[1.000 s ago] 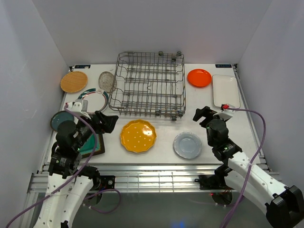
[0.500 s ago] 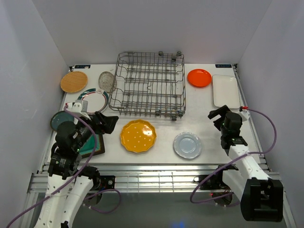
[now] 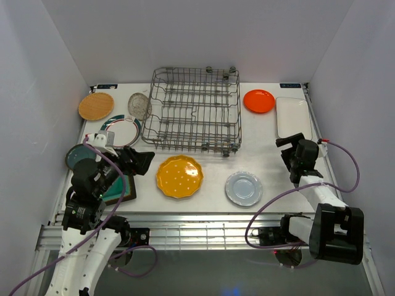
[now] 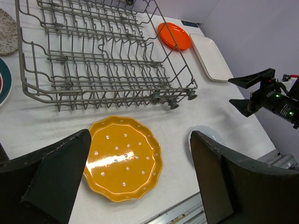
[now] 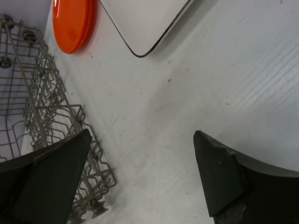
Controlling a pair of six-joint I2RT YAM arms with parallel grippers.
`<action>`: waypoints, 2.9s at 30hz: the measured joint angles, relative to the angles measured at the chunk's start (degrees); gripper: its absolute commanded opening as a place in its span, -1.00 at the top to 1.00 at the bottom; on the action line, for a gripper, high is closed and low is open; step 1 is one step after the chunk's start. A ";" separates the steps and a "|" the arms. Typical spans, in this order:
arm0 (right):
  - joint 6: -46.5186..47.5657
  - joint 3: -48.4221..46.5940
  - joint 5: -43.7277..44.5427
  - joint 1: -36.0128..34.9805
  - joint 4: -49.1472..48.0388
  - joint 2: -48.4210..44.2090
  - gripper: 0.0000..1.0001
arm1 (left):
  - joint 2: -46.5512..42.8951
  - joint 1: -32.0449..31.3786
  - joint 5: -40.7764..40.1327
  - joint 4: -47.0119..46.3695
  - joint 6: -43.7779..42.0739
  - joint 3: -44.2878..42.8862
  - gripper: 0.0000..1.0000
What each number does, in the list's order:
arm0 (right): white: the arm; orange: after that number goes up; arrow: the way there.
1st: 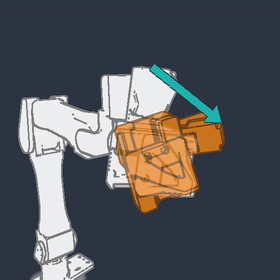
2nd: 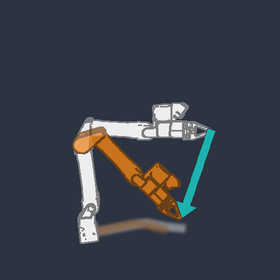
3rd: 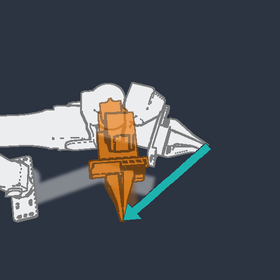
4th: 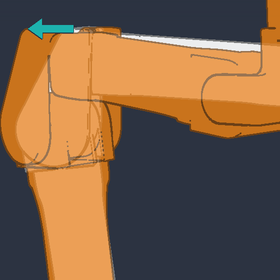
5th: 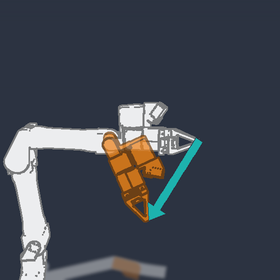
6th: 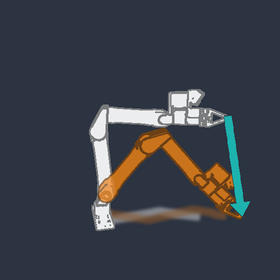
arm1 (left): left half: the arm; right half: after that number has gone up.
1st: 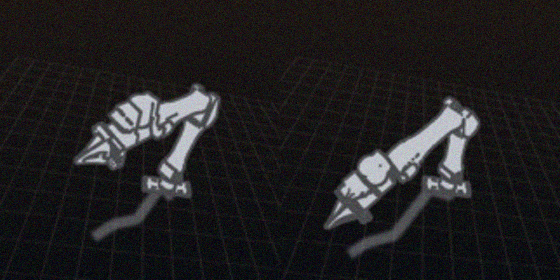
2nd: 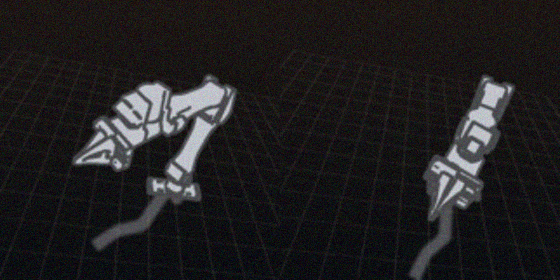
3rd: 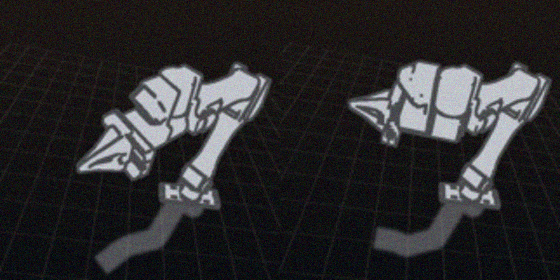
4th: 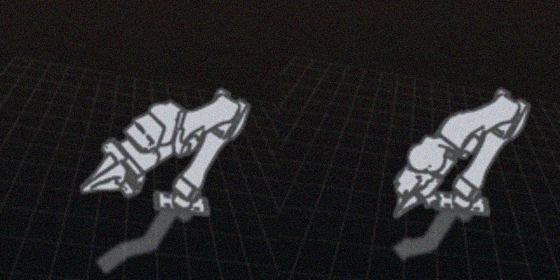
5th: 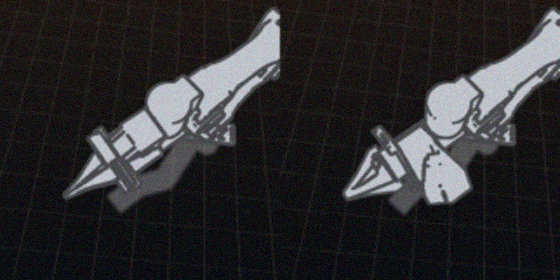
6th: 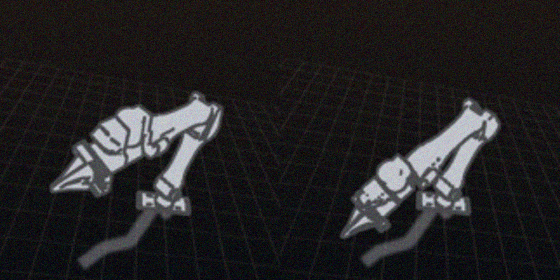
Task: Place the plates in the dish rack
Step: Pick up the plate from the corner of the board.
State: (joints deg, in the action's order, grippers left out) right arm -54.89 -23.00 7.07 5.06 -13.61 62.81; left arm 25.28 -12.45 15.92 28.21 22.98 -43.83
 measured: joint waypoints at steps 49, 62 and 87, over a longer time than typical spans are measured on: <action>-2.91 -15.10 -6.45 12.63 -14.23 33.22 -0.67 | -0.11 0.00 -1.03 0.02 0.42 0.00 -0.96; -3.74 -20.31 -8.90 12.94 -18.34 40.15 -0.58 | -0.26 1.92 1.29 -0.02 0.39 0.00 -0.96; -8.35 -22.51 -11.04 13.40 -20.24 45.77 0.69 | -0.98 3.76 2.82 -0.39 0.37 0.00 -0.96</action>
State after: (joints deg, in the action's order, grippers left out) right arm -63.24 -45.52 -3.97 18.46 -33.85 108.57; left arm 24.29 -8.69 18.74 27.81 23.35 -43.83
